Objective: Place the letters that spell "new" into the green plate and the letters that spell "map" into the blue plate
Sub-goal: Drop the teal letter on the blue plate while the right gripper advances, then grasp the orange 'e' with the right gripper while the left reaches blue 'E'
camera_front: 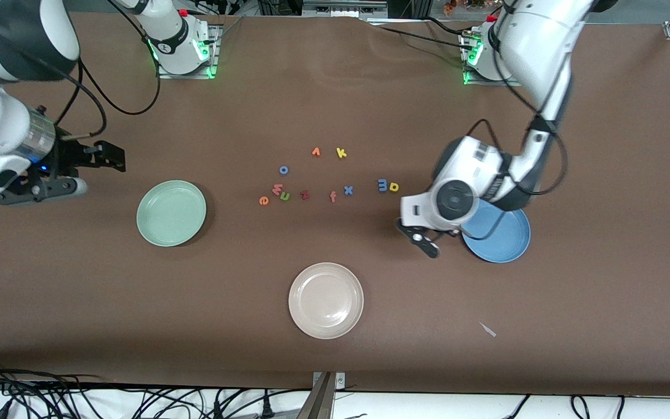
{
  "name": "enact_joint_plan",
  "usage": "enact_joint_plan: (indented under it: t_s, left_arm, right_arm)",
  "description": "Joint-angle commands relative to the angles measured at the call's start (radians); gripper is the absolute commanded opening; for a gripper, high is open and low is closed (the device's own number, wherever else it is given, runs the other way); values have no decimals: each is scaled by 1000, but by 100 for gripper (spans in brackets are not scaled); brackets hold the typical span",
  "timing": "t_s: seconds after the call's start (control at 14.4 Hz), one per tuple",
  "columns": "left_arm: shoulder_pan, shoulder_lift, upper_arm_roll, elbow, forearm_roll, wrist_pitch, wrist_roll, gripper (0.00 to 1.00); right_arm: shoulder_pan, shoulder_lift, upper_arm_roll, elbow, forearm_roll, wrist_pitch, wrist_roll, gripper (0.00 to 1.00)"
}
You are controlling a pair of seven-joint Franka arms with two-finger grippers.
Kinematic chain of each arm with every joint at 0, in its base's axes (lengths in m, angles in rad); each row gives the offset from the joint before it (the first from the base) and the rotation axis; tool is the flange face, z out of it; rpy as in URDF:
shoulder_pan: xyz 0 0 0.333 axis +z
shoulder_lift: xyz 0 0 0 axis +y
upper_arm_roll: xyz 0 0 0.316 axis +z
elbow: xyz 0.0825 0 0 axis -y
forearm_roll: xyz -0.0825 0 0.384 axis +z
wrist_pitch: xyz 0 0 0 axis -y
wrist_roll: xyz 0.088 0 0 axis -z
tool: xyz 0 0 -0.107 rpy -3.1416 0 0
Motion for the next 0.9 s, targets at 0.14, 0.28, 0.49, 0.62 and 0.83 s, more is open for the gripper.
enact_joint_plan:
  t_s: [0.14, 0.28, 0.49, 0.62, 0.83]
  left_arm:
    - [148, -21, -16, -38, 22, -49, 199, 1]
    - [179, -2, -18, -39, 10, -43, 260, 56]
    - [181, 0, -18, -38, 8, -45, 267, 100]
    - [178, -8, -27, -39, -4, -54, 250, 100]
    - [175, -12, -65, -41, -55, -65, 172, 100]
  right_arm:
    - [-18, 50, 2, 8, 32, -5, -84, 100]
    - [-5, 81, 4, 8, 62, 7, -97, 100]
    - [89, 107, 8, -19, 71, 110, 73, 100]
    - [89, 112, 66, -77, 73, 206, 225, 100]
    - [89, 104, 143, -228, 71, 418, 346, 100]
